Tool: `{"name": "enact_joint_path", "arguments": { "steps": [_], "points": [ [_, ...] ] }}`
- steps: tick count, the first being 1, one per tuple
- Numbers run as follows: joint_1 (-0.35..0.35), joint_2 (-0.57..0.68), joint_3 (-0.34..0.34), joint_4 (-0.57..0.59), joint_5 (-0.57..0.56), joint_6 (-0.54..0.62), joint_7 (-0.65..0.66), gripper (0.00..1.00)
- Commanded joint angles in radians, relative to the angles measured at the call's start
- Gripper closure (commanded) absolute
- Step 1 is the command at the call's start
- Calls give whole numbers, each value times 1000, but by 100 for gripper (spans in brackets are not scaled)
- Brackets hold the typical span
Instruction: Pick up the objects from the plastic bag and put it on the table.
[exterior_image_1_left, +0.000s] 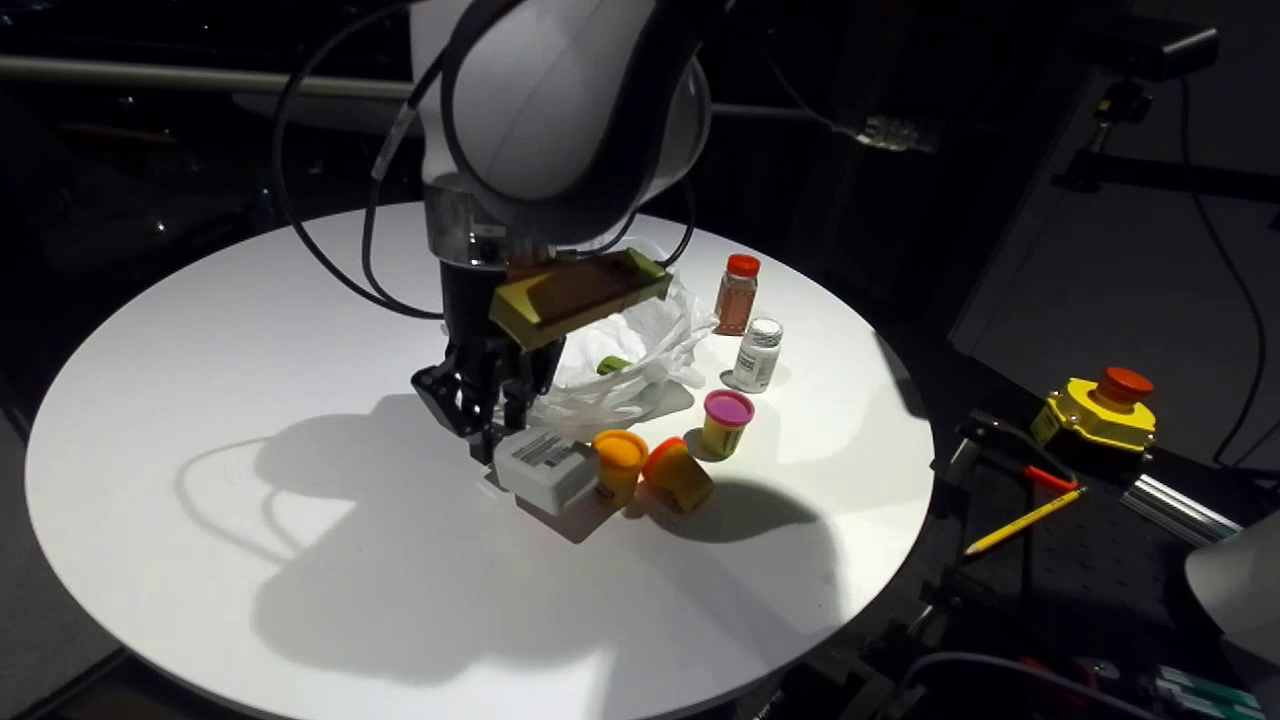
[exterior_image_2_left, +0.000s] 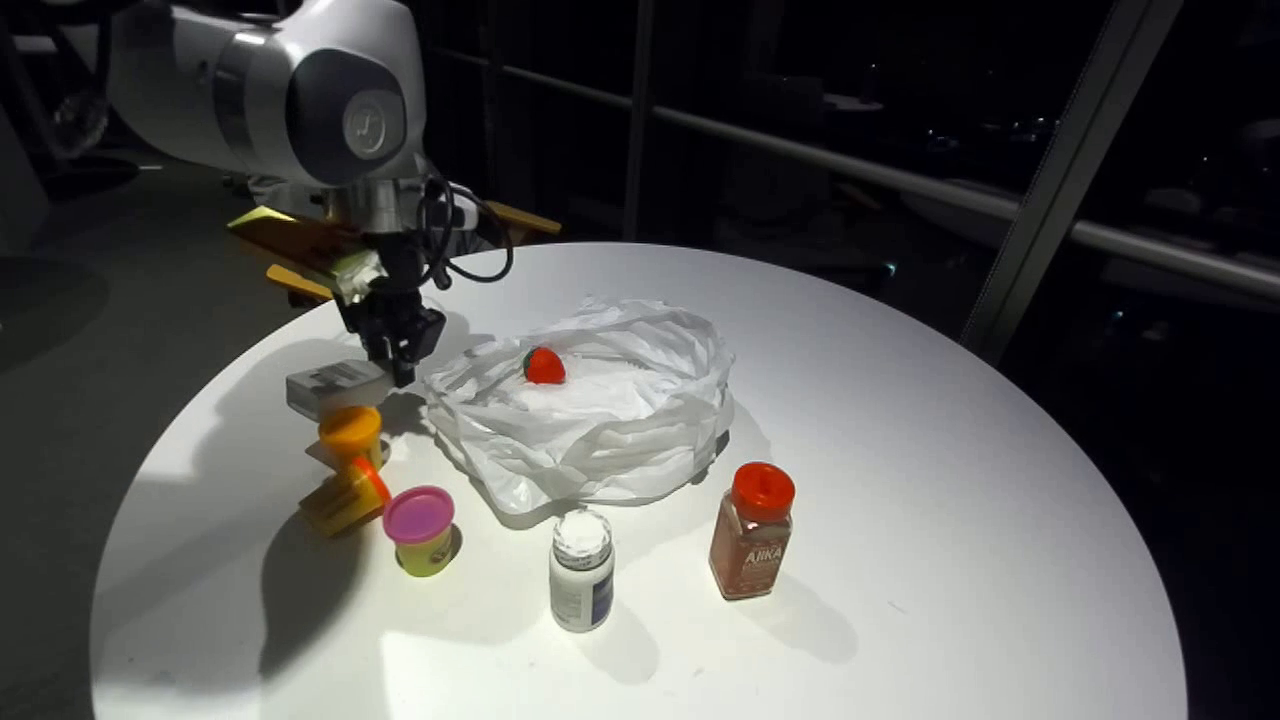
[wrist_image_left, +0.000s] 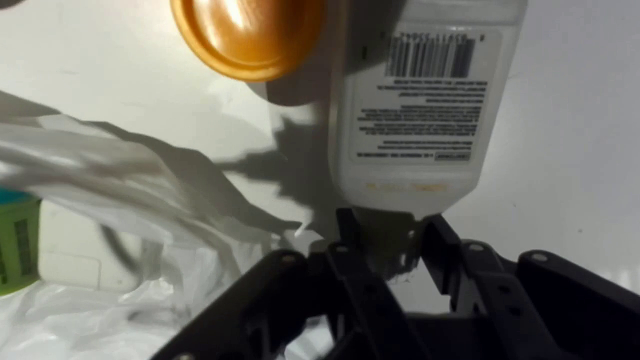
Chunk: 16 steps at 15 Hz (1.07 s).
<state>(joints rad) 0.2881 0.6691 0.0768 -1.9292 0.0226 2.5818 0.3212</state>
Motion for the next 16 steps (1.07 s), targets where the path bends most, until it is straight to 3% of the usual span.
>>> {"name": "enact_joint_path", "arguments": {
  "steps": [1,3,4,5,10,16],
  "points": [
    [0,47,17,40,25,50,-8,85],
    [2,42,18,42,24,59,-8,84],
    [4,31,14,41,20,51,-5,39],
    [9,15,7,36,16,51,2,38],
    [40,-70,-76,28,-36,55,57,2],
    [0,-84,-157,42,-40,57,93,0]
  ]
}}
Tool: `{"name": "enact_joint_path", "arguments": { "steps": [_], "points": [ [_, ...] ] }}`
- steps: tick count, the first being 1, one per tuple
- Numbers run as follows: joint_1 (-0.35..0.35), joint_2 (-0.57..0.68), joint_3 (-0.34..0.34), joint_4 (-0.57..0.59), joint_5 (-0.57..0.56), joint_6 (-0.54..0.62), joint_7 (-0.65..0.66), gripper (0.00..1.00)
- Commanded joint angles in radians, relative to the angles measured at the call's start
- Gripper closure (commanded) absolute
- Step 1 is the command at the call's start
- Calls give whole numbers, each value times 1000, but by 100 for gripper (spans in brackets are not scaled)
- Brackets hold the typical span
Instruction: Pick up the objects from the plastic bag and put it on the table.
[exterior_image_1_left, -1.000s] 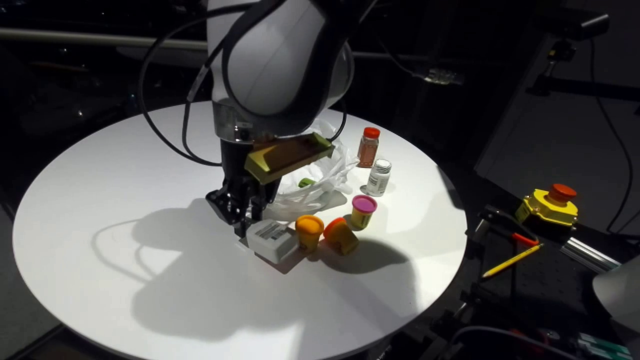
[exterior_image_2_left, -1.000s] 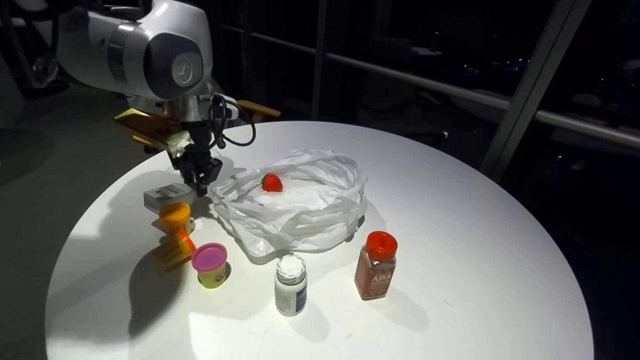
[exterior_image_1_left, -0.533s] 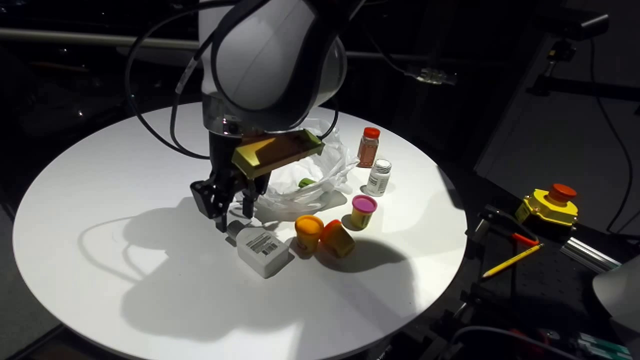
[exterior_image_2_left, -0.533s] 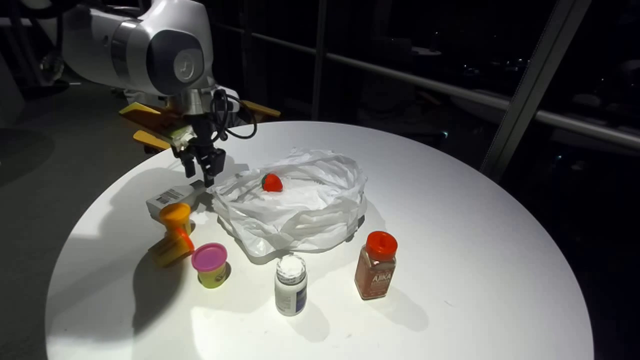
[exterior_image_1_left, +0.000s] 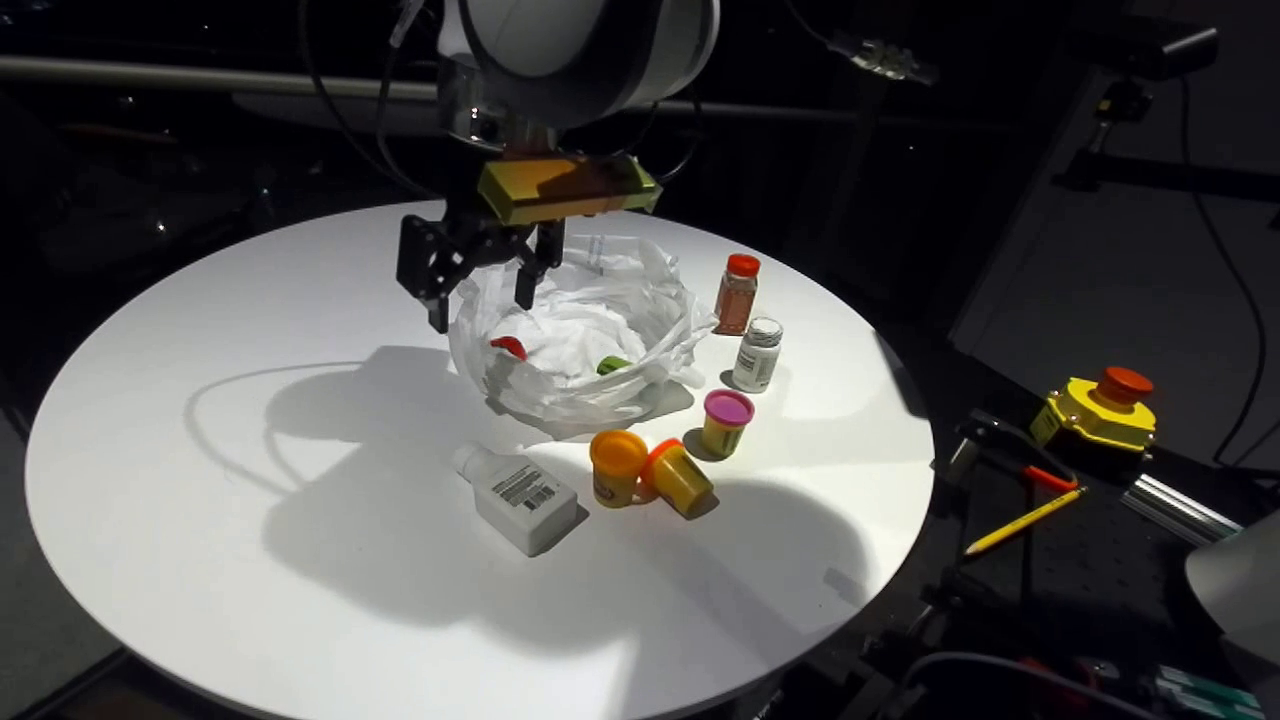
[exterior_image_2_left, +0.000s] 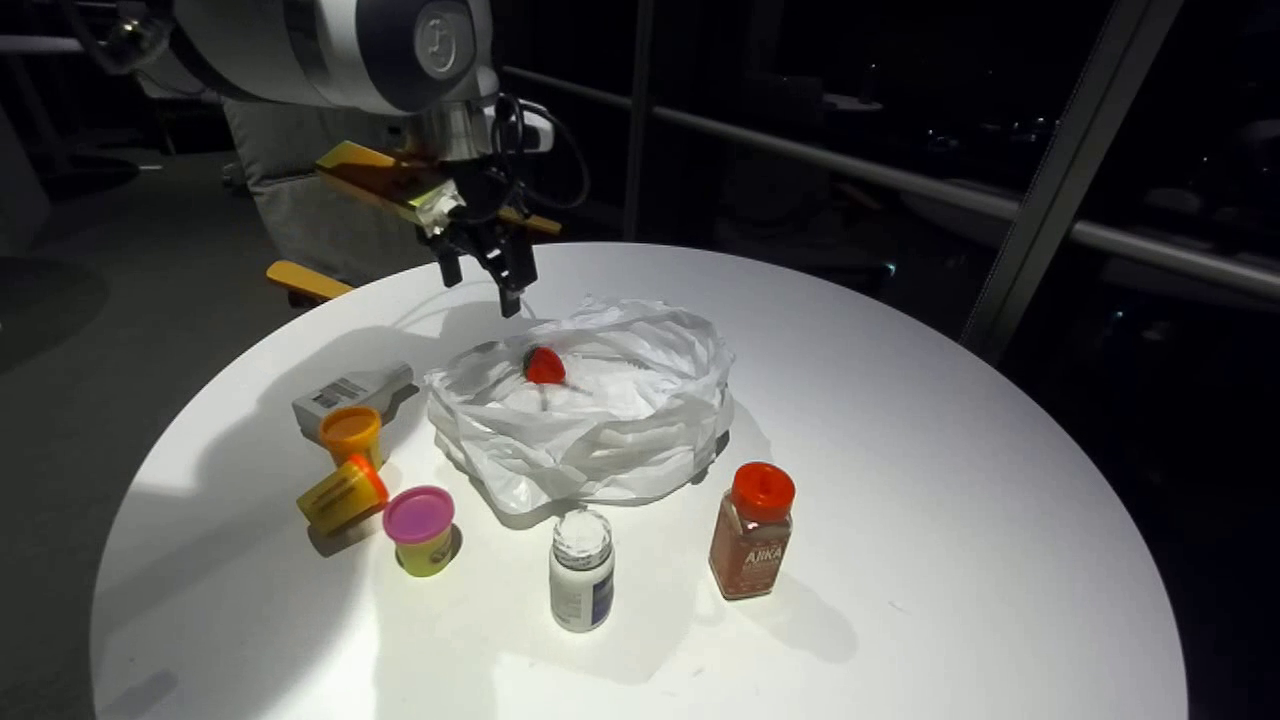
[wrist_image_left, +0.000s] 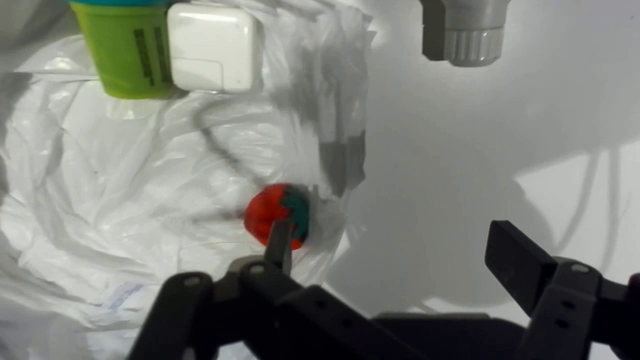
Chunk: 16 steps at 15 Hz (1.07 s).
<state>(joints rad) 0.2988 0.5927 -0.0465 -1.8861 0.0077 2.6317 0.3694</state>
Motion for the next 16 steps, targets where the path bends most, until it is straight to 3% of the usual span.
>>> {"name": "enact_joint_path", "arguments": {
  "steps": [1,6,16],
  "points": [
    [-16,-11,-44,-8,-23,6,52,0],
    [-31,33,-118,18,-60,11,94,0],
    [-83,86,-96,37,-33,-5,52,0]
  ]
}}
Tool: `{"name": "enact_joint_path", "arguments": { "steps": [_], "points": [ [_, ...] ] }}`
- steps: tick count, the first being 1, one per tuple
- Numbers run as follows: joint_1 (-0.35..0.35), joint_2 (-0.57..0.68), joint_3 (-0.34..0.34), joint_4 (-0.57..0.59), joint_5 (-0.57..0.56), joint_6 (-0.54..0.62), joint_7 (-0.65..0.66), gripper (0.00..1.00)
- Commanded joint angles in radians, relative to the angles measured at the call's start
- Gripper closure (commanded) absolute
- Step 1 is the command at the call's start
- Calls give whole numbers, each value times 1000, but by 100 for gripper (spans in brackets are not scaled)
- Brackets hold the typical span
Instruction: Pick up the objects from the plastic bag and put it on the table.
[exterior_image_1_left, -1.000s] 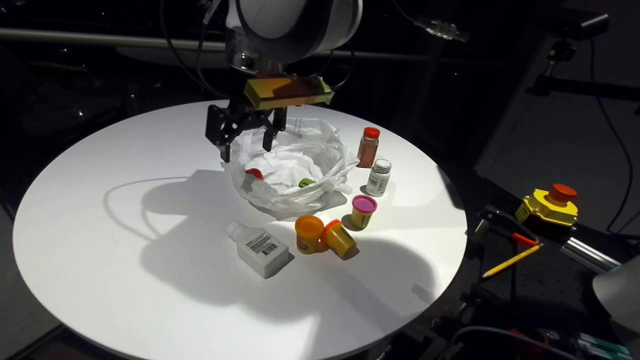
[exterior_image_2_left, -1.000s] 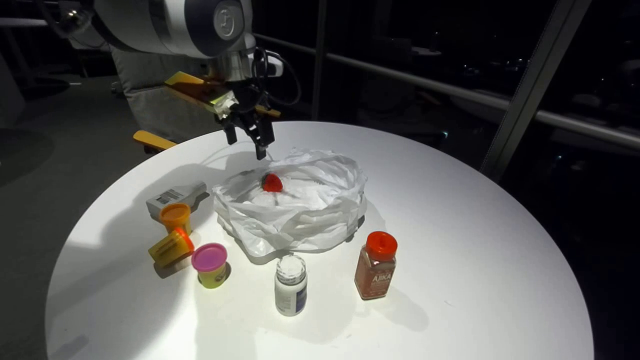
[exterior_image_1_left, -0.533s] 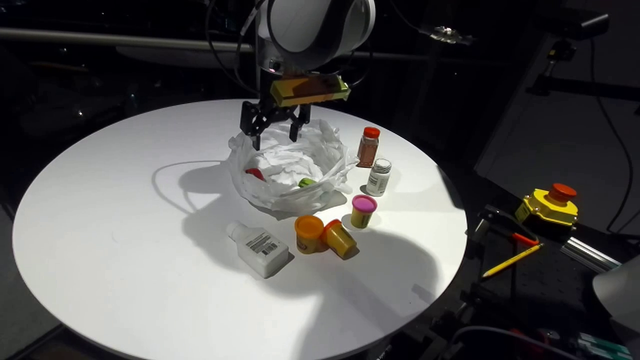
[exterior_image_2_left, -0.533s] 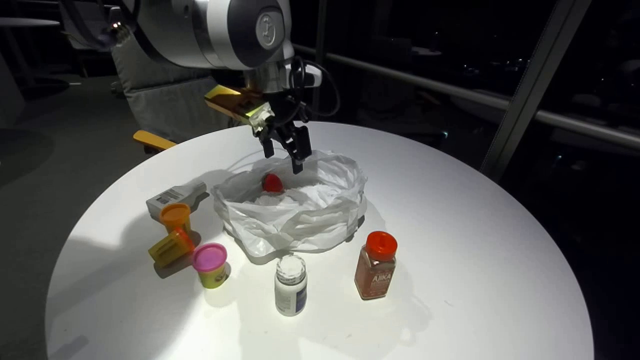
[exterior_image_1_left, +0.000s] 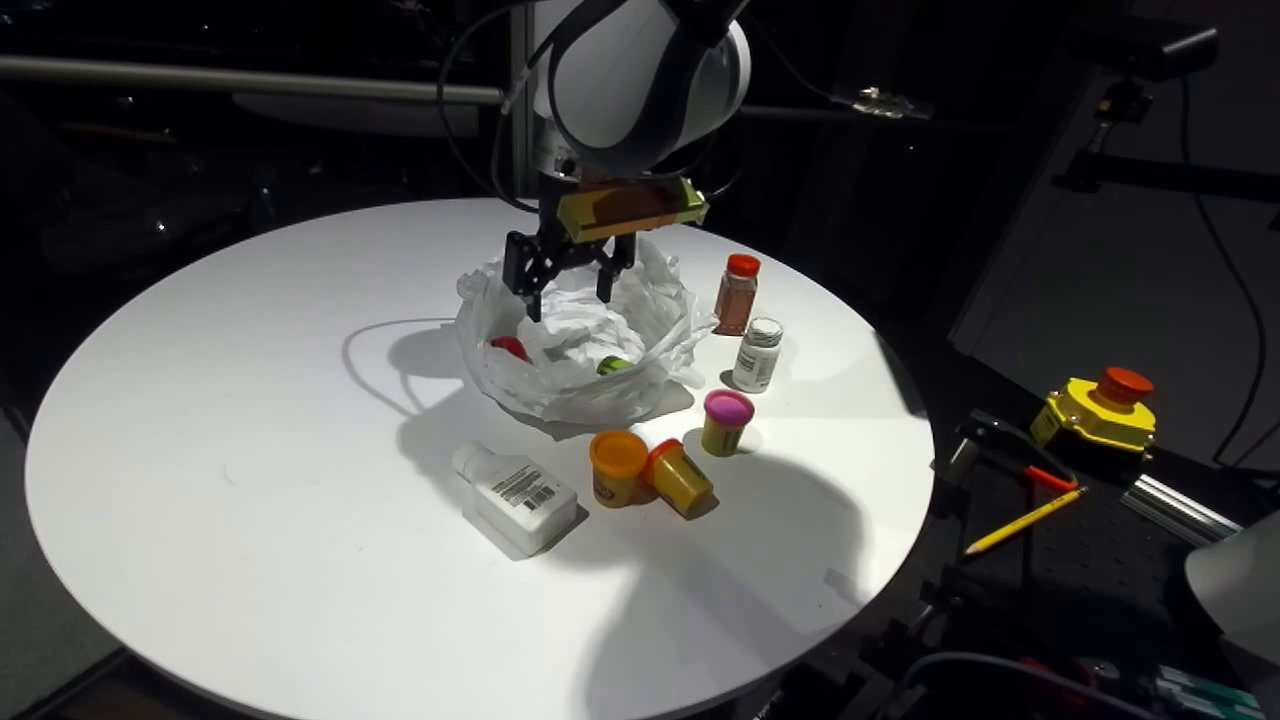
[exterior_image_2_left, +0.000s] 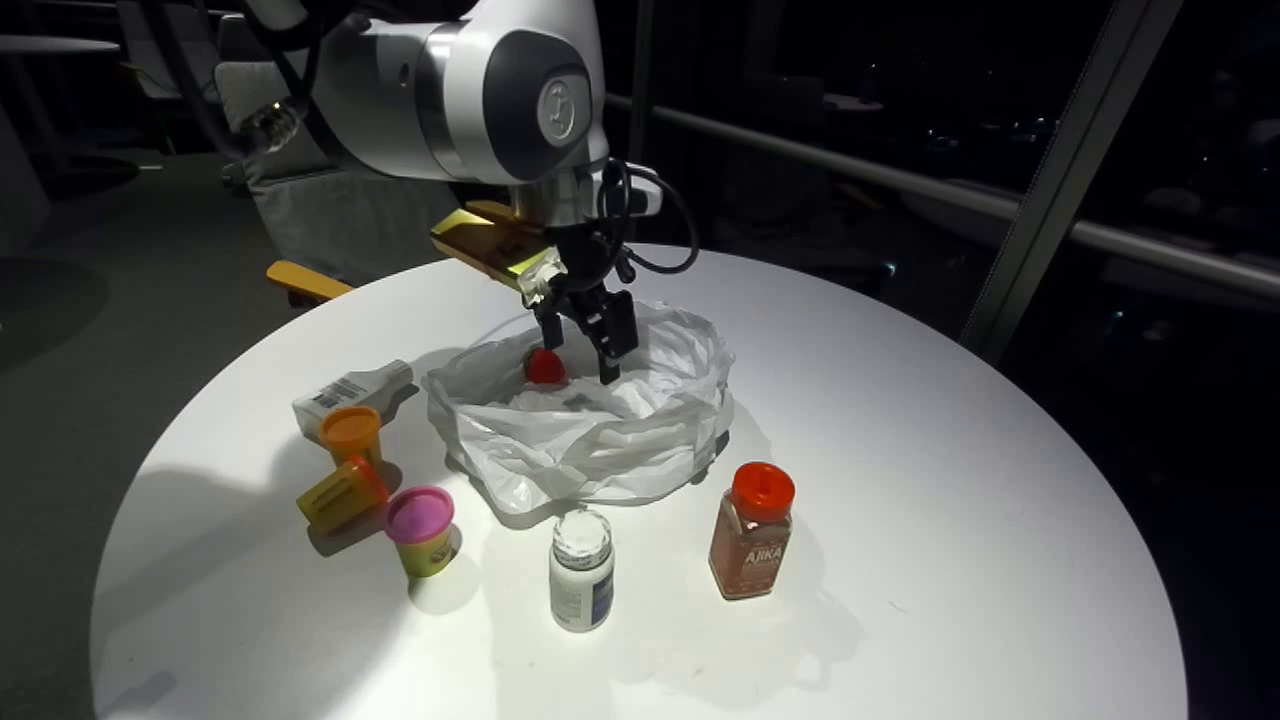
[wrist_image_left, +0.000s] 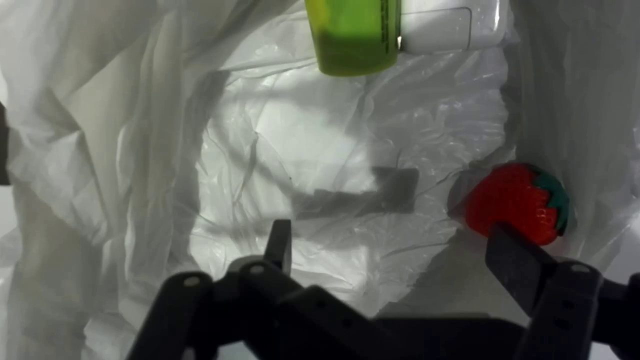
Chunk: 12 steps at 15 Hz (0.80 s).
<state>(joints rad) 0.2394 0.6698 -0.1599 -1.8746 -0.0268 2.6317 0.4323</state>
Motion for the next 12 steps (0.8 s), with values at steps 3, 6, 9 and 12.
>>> {"name": "enact_joint_path", "arguments": {
  "steps": [3,6,9,12],
  "points": [
    [-36,13,26,29,6,-2,-25,0],
    [-57,12,46,28,15,19,-50,0],
    [-151,-11,166,24,116,5,-157,0],
    [-145,4,168,24,139,-1,-161,0]
  ]
}}
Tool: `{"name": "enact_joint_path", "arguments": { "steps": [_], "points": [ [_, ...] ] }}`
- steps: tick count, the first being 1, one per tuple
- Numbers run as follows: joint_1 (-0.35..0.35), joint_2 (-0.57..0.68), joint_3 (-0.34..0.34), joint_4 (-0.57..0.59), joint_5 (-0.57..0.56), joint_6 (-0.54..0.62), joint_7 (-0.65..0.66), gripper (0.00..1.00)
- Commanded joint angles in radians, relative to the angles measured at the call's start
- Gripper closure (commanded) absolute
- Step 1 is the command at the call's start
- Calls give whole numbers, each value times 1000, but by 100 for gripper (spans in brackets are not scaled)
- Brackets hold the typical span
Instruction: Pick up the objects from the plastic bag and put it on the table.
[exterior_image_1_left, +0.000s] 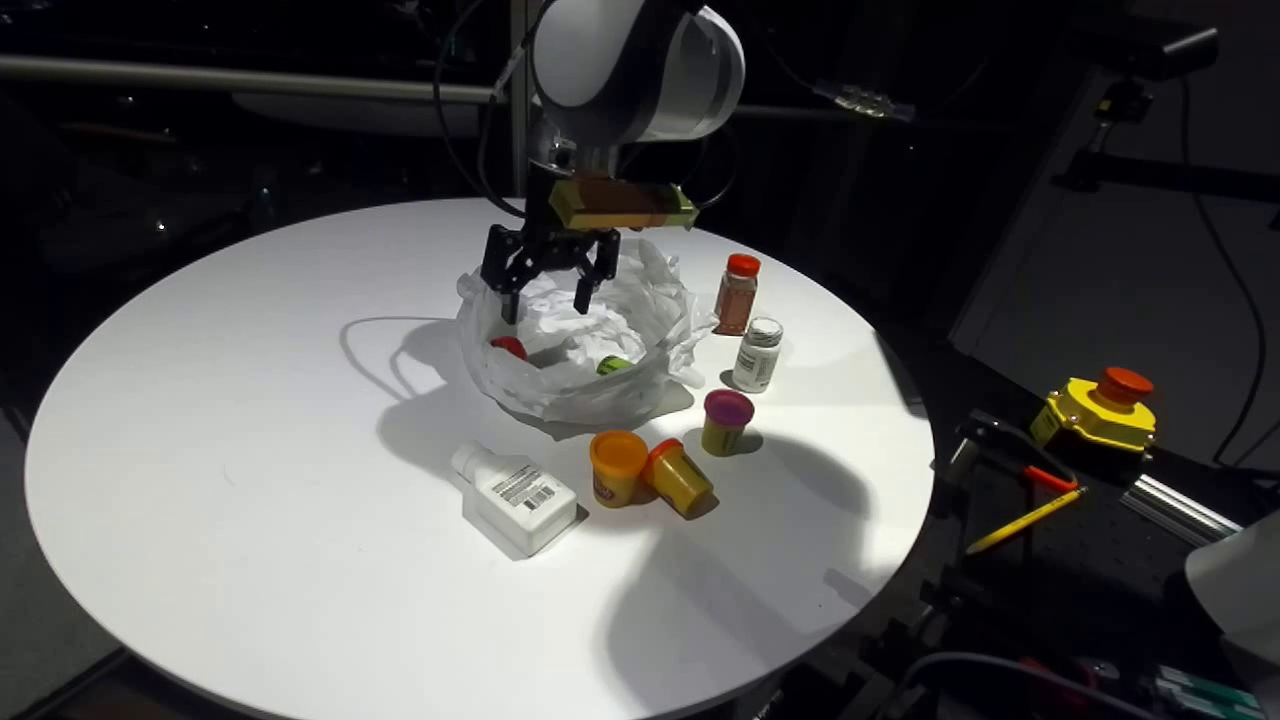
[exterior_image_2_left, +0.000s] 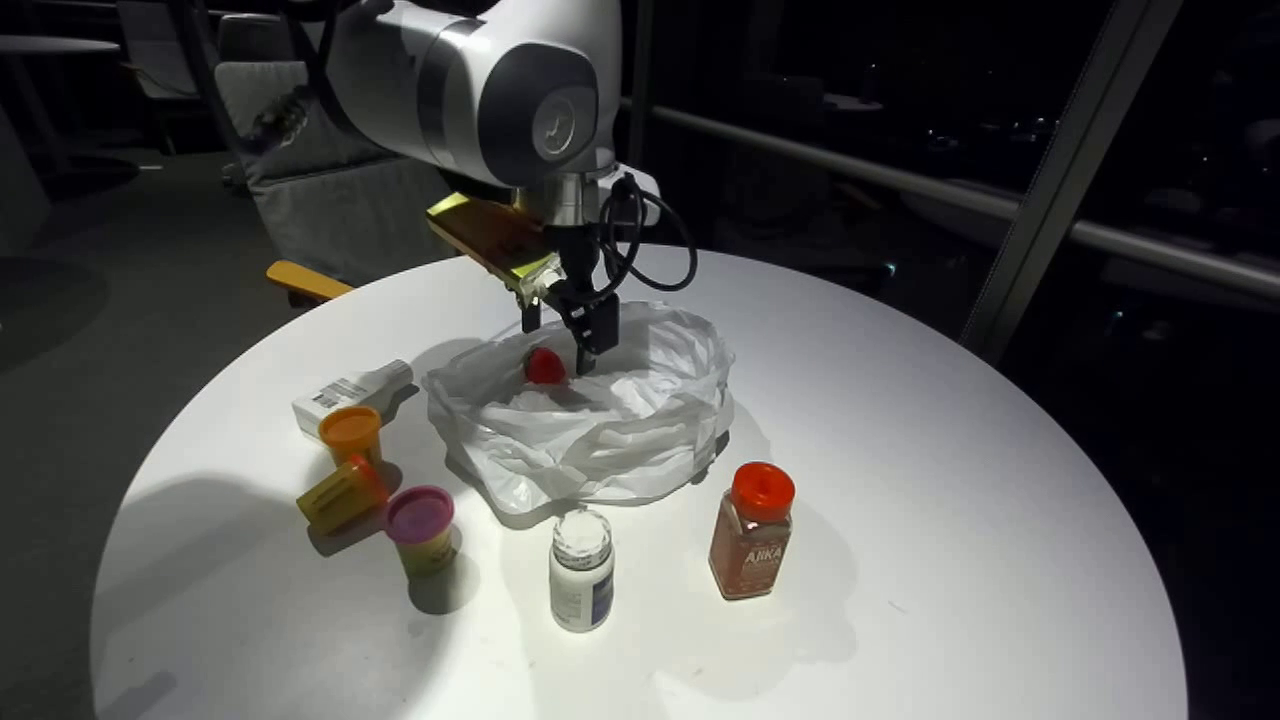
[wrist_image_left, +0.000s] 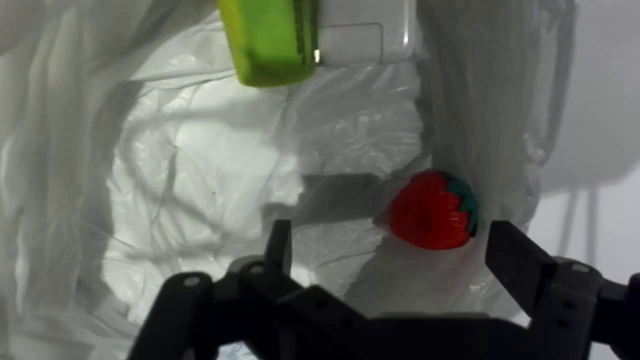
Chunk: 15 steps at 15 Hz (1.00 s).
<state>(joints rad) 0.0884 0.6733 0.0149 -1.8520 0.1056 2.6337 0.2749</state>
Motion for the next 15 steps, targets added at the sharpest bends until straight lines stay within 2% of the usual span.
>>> {"name": "enact_joint_path", "arguments": {
  "steps": [1,9,15],
  "points": [
    [-11,-3,13,3,19,-5,-22,0],
    [-26,-9,25,3,28,-16,-37,0],
    [13,22,12,19,6,-1,-28,0]
  ]
}}
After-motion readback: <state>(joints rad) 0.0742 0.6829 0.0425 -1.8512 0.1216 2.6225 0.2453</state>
